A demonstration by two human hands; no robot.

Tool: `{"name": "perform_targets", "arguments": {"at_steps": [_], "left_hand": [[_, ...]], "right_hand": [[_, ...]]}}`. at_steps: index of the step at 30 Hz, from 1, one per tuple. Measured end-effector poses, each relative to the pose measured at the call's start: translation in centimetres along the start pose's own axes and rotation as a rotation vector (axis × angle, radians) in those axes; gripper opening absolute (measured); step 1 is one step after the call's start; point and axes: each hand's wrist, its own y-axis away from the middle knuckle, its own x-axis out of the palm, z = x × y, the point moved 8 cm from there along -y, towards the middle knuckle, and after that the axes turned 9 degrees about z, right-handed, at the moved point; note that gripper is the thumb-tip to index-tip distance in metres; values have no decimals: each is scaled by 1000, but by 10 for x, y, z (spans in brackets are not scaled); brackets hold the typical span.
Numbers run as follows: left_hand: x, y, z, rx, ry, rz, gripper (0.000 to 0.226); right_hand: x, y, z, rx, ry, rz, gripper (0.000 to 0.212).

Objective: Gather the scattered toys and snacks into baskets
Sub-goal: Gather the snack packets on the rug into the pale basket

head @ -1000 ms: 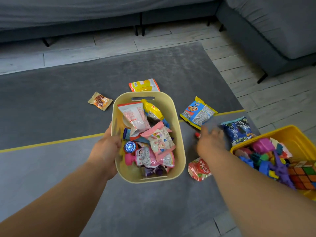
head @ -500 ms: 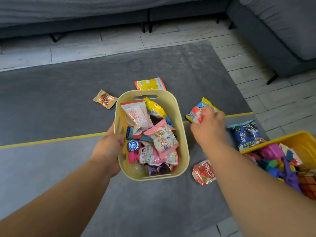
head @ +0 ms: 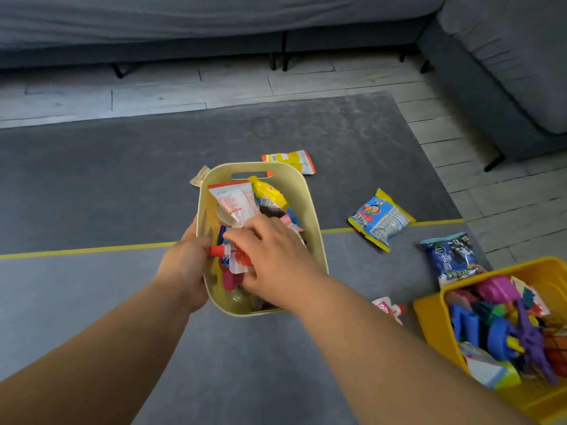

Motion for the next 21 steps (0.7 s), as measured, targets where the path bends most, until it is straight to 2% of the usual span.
{"name": "perform_targets", "arguments": {"at_steps": [3, 7, 12, 14, 17, 19, 21], "left_hand": [[-29, 0, 2, -3, 28, -86, 61], [-61, 3, -2, 11, 18, -170, 54], [-97, 11, -15, 76, 18, -238, 55], [-117, 16, -18, 65, 29, -281, 56], [-138, 21, -26, 60, 87, -332, 52], [-148, 23, -33, 61, 117, -340, 50], [-160, 24, -39, 63, 128, -363, 50]], "right_hand": [[8, -11, 12, -33, 56, -11, 55], [33, -25, 38, -117, 60, 61, 44], [49, -49, 68, -180, -25, 124, 57], [31, -62, 73, -175, -90, 0, 57], [-14, -81, 65, -123, -261, -356, 40], [-37, -98, 45, -35, -384, -524, 33], [-47, -118, 16, 96, -520, -620, 27]]}}
